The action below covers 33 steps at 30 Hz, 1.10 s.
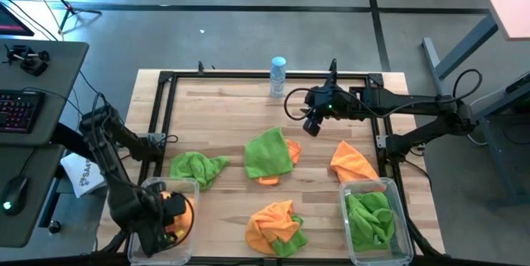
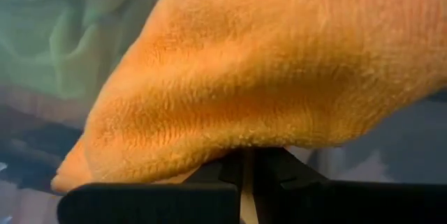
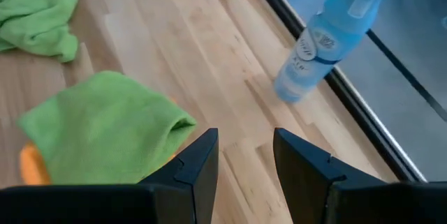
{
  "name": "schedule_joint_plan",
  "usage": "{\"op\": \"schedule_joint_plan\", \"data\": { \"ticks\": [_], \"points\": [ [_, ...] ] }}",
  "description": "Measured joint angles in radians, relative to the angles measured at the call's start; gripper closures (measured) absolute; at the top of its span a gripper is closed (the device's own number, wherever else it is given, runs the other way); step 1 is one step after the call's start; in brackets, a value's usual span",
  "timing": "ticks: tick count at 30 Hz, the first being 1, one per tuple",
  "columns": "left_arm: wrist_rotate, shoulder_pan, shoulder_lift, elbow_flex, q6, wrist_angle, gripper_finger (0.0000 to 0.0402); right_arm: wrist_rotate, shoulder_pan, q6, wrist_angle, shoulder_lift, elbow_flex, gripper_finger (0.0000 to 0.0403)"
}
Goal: Sort microfiber towel by color & place in baskets
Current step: Put the orange microfiber cloth into the left transparent bin
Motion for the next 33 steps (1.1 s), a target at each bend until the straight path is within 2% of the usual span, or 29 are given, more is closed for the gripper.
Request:
{"op": "schedule_joint_plan", "data": {
  "ticks": [6,10,14,19,24,33],
  "points": [
    [-0.003,-0.059,-0.001,-0.112,0.024,0.035,0.0401,-0.016,0.000,0.003,-0.007,0.000,0.000,0.0270],
    [-0.004,-0.074,-0.001,-0.201,0.161,0.154,0.0401,-0.016,0.000,0.011,-0.007,0.000,0.000,0.0270],
    [0.017,-0.071,-0.001,-0.276,0.302,0.270,0.0401,-0.017,0.000,0.085,-0.007,0.000,0.000,0.0269],
    [0.018,-0.071,-0.001,-0.324,0.308,0.293,0.0395,-0.017,0.000,0.168,-0.006,0.000,0.000,0.0269],
    [0.018,-0.072,-0.001,-0.336,0.329,0.295,0.0372,-0.009,0.000,0.231,-0.005,0.000,0.000,0.0269],
    [0.009,-0.072,-0.004,-0.336,0.370,0.298,0.0307,0.002,0.001,0.281,-0.005,0.000,0.000,0.0269]
  ]
}}
